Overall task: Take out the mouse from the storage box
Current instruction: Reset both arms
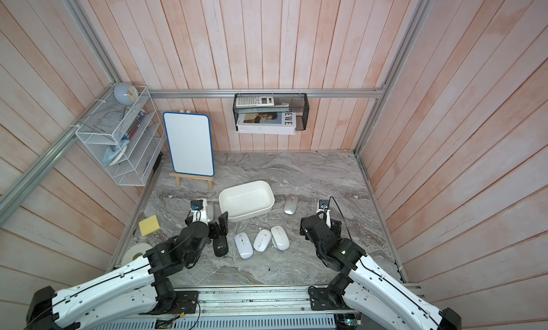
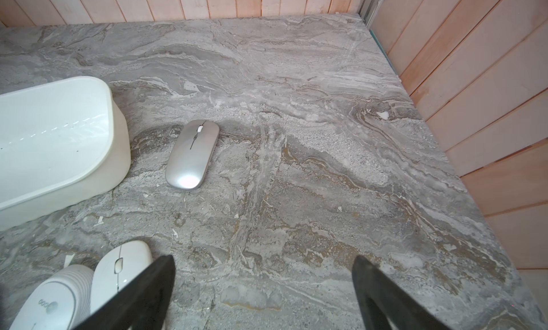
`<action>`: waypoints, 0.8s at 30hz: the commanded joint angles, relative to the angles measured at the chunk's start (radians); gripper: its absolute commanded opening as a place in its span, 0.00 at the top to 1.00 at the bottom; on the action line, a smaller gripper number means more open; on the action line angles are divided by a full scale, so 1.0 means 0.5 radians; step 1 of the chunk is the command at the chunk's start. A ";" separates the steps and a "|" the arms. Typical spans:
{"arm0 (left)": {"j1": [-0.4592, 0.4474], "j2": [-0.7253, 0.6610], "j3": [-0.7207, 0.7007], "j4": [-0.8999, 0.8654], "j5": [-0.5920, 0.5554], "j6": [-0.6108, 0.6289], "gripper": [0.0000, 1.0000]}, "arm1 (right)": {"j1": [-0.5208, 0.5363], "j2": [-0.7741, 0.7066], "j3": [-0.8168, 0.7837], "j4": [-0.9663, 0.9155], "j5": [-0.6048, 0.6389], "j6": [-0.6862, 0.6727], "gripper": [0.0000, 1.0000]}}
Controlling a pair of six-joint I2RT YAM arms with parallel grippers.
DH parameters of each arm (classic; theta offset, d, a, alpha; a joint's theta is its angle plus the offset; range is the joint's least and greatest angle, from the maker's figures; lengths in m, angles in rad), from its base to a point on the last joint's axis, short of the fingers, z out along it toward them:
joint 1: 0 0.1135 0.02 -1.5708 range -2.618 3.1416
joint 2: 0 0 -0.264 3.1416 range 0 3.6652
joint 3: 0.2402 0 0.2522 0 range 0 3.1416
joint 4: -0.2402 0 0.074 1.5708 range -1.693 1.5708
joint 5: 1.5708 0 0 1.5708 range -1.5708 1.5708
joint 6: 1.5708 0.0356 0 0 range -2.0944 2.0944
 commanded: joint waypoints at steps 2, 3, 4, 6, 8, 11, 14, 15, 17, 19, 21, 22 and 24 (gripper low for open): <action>0.288 0.017 -0.085 0.419 -0.376 0.217 0.00 | -0.111 0.089 0.162 -0.016 0.149 -0.114 0.02; 0.355 0.070 -0.112 0.562 -0.417 0.301 0.00 | -0.156 0.095 0.160 0.019 0.142 -0.101 0.02; 0.446 0.137 -0.137 0.710 -0.440 0.387 0.00 | -0.195 0.093 0.140 0.089 0.119 -0.120 0.02; 0.615 0.284 -0.155 0.929 -0.437 0.490 0.00 | -0.250 0.076 0.084 0.246 0.101 -0.171 0.03; 0.761 0.430 -0.196 1.202 -0.416 0.569 0.00 | -0.288 0.062 0.050 0.362 0.105 -0.230 0.03; 0.928 0.676 -0.342 1.802 -0.272 0.868 0.00 | -0.341 0.063 0.018 0.510 0.116 -0.366 0.02; 1.036 0.917 -0.429 2.197 -0.140 1.073 0.00 | -0.401 0.121 0.007 0.592 0.167 -0.498 0.02; 1.070 0.983 -0.428 2.232 -0.108 1.087 0.00 | -0.428 0.157 0.011 0.598 0.183 -0.519 0.02; 1.098 1.036 -0.400 2.218 -0.067 1.101 0.00 | -0.491 0.224 0.024 0.602 0.192 -0.532 0.03; 1.162 1.022 -0.372 2.158 0.059 1.074 0.00 | -0.533 0.276 0.013 0.651 0.215 -0.551 0.02; 1.224 1.009 -0.350 2.084 0.120 1.023 0.00 | -0.550 0.300 -0.020 0.744 0.211 -0.581 0.03; 1.253 0.990 -0.342 2.037 0.162 0.997 0.00 | -0.555 0.307 -0.038 0.792 0.205 -0.597 0.02; 1.281 0.975 -0.329 1.958 0.171 0.983 0.00 | -0.560 0.316 -0.085 0.886 0.203 -0.634 0.03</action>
